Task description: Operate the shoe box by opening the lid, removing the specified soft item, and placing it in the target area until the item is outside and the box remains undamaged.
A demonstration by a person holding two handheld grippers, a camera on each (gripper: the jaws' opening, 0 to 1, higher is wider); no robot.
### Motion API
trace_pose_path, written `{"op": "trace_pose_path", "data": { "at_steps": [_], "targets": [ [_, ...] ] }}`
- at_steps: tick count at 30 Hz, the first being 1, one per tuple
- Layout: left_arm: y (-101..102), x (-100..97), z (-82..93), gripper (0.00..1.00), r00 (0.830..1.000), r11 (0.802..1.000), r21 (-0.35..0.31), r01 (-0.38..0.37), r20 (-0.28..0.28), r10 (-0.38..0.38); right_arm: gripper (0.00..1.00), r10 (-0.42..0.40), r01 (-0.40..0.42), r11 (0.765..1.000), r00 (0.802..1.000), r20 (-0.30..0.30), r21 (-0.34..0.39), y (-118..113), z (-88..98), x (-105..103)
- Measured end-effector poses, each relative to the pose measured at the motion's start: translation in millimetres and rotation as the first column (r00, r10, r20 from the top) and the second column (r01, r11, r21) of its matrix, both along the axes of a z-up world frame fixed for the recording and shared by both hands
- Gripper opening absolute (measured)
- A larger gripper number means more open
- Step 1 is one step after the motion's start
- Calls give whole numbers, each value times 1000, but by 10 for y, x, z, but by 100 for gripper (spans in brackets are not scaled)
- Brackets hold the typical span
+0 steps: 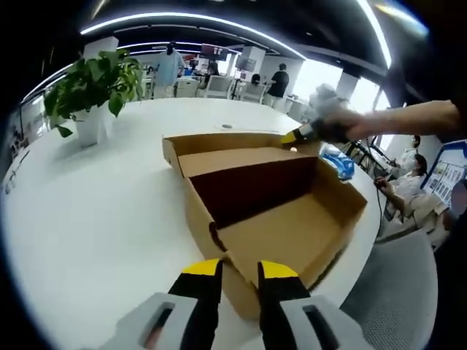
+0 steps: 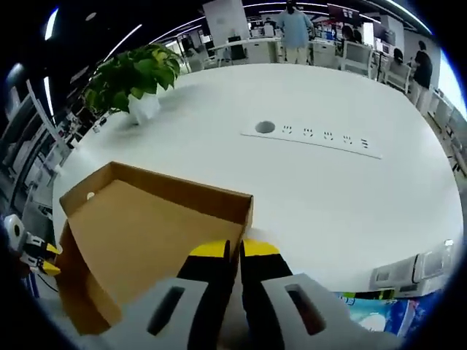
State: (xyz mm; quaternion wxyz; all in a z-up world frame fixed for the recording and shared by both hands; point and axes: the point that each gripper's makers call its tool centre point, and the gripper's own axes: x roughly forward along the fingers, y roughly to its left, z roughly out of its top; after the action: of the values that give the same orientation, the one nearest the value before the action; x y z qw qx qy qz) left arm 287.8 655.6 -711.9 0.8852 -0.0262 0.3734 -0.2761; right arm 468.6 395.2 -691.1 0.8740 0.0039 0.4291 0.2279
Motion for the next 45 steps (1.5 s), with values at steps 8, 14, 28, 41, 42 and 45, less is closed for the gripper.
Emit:
{"op": "trace_pose_path", "data": {
  "at_steps": [8,14,28,41,42,45],
  "targets": [
    [-12,11,-5,18,1000,1000,7,-11,-6,11,2,1,-2,1000,998,60,24,-15,274,107],
    [-8,19,-11,18,999,999,7,-35,-10,35,1,29,-33,999,994,106,36,-45,435,206],
    [0,55,-16,16,996,996,18,-89,-21,90,0,86,-102,993,973,214,66,-130,749,105],
    [9,63,-25,15,990,991,0,-137,-22,137,0,211,-195,977,911,355,-81,-140,1019,-501],
    [9,64,-24,15,990,991,0,-137,-21,137,0,205,-192,979,910,361,-71,-124,1024,-583],
    [16,65,-16,15,989,990,-3,-144,-18,144,0,195,-186,981,910,367,-59,-145,1031,-717]
  ]
}}
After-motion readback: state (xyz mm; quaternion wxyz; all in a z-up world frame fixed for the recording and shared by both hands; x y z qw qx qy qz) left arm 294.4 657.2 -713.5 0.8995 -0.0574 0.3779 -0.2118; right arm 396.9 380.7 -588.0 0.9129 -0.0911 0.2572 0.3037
